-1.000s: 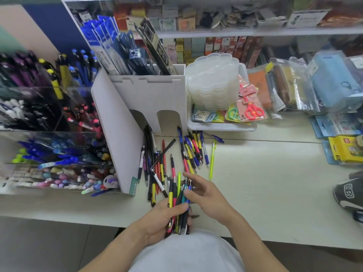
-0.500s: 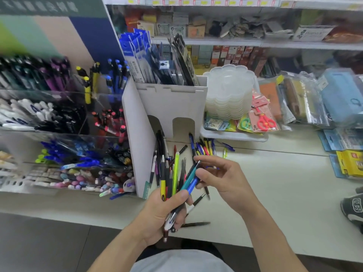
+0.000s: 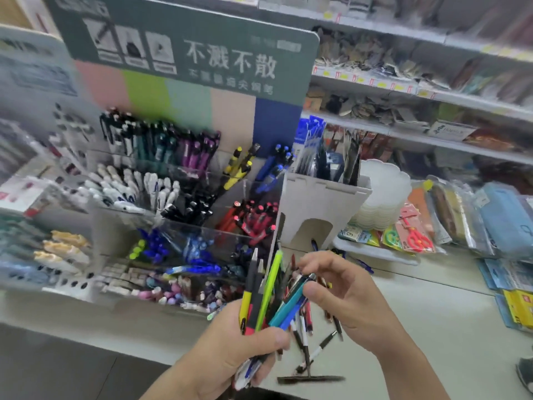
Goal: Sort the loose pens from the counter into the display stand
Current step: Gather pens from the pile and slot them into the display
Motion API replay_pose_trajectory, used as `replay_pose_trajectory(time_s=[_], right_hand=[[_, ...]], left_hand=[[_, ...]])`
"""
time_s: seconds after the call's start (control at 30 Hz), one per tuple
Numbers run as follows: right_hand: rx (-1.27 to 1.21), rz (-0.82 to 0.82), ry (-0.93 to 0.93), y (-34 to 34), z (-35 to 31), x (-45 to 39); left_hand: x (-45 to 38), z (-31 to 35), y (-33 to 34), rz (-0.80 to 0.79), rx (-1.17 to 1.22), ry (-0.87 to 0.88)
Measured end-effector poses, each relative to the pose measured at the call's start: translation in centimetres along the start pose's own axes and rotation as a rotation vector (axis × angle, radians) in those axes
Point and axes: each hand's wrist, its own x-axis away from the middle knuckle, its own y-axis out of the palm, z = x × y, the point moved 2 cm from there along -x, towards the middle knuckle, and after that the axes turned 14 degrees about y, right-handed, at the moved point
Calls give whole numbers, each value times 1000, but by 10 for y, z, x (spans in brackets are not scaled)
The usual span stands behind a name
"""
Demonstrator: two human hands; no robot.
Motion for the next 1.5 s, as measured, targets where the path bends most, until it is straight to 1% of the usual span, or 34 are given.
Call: replay_pose_trajectory(time_s=[0.07,0.1,0.17,0.23,0.3,0.4,0.5,0.6,0.67,0.77,0.97,1.03,1.13,1.2,1.33,1.4,1.5], right_hand=[[63,22,-58,20,-8,-6],[54,63,-72,31,-13,-10],[-56,161,-72,47,-23,-19],[-122,206,-115,63,-39,-28],[-161,225,-171,82,-58,-38],[-135,347,-305,114,-89,-58],[11,495,-474,149,-117,-86],[213,582,-573,175,-131,-114],[349,633,-628,188,-136,-129],[552,669,-654,204,-135,-148],[751,796,-688,213,-126,-168],[847,777,-637,210,-125,-171],[993,645,-505,205,-125,-173],[1014,614,-520,201,-129,-175],[979,592,-577,198,-143,-182],[1003,548,-600,200,-146,-187],[1108,487,-546,202,-151,-181]], left_hand=[[9,11,-18,-24,-12,22],[14,16,-28,-17,-6,22],[24,24,-51,19,18,-9],[35,34,-77,39,17,2],[44,46,-102,88,64,28],[55,62,-133,187,158,25],[63,81,-152,223,223,63],[67,91,-167,255,274,72],[70,95,-174,241,281,69],[71,97,-185,210,278,60],[64,100,-196,163,272,77],[62,102,-197,157,265,82],[59,104,-195,152,257,87],[56,106,-192,153,256,88],[50,107,-185,154,263,95],[48,108,-180,166,263,110],[45,107,-176,212,284,139]])
